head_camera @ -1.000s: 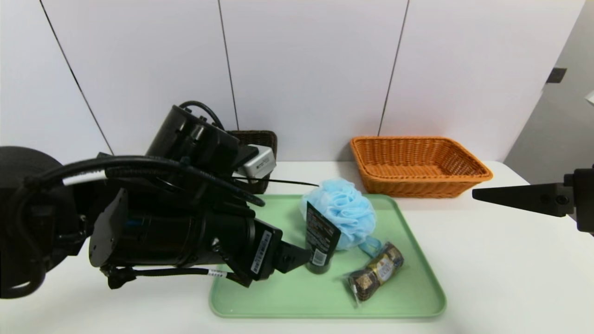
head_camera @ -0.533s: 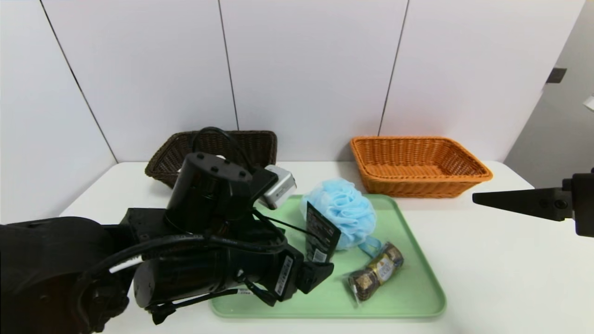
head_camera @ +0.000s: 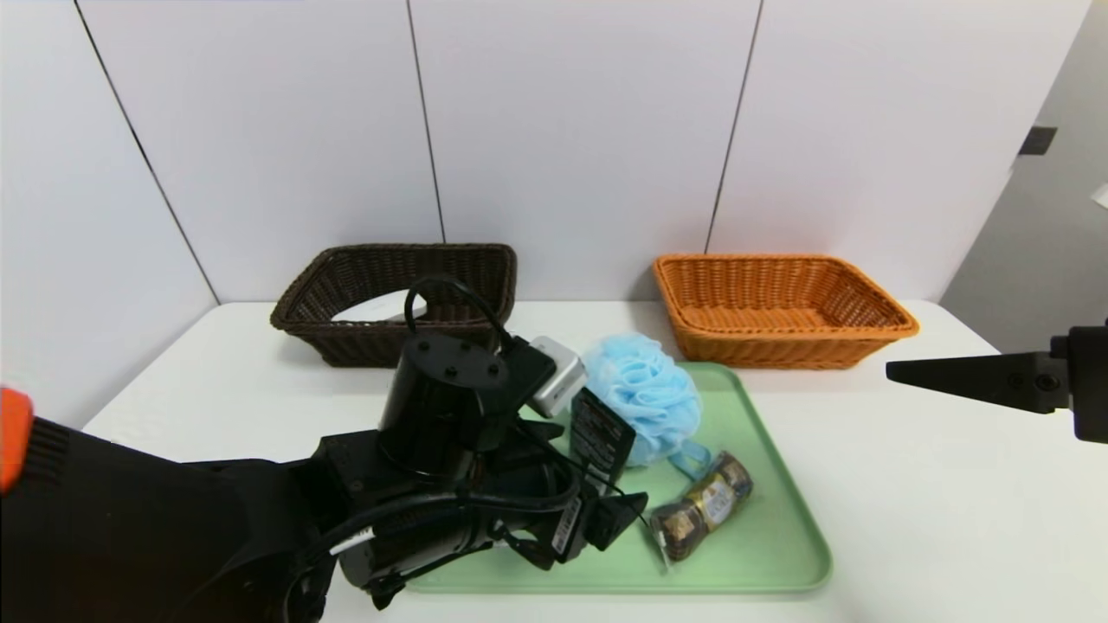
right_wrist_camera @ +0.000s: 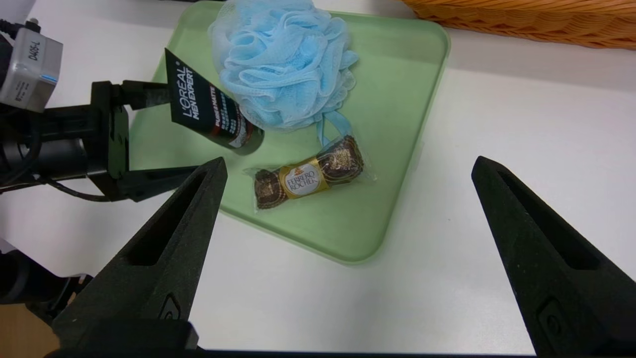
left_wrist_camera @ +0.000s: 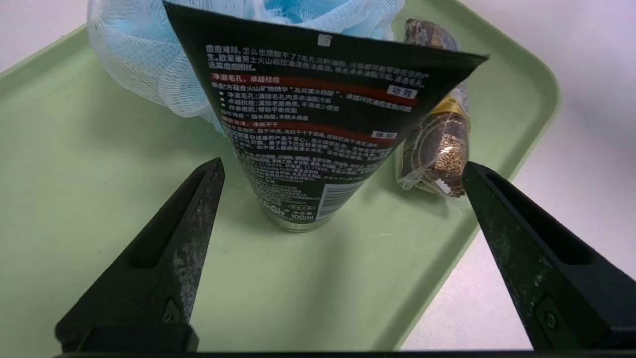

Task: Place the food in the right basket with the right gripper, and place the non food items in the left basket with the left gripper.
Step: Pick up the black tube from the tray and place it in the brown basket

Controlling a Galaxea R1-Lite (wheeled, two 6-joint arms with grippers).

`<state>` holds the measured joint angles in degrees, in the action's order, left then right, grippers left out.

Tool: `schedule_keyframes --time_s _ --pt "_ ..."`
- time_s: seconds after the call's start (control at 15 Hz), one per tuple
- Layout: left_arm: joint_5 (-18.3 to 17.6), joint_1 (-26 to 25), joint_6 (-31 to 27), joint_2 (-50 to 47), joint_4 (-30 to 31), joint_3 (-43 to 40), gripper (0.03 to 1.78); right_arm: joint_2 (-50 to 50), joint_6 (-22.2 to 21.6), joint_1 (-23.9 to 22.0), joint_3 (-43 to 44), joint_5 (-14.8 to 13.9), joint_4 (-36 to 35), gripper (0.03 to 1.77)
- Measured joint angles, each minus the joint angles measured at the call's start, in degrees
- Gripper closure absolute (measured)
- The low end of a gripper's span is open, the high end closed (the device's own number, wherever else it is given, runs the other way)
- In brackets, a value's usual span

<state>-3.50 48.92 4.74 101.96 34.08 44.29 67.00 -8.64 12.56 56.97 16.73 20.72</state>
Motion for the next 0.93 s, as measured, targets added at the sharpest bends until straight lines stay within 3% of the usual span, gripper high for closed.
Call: schedule_keyframes --time_s 0.33,0.6,0.8,0.93 --pt "0.1 -0.2 -0.7 5.2 6.4 1.5 0.12 0.0 0.0 -0.4 -0.2 0.0 0.2 0.10" --pt "0.3 -0.3 -0.8 8.3 6.5 4.1 0.12 0.0 0.0 -0.7 -0.7 -0.1 -0.1 0.10" --pt "0.4 -0.5 -0.7 8.9 6.3 4.6 0.62 0.0 0.0 -0.9 -0.7 0.0 -0.1 0.10" --pt "0.4 -0.5 -0.8 8.7 6.1 4.6 0.86 0.0 0.0 -0.9 -0.7 0.0 -0.1 0.10"
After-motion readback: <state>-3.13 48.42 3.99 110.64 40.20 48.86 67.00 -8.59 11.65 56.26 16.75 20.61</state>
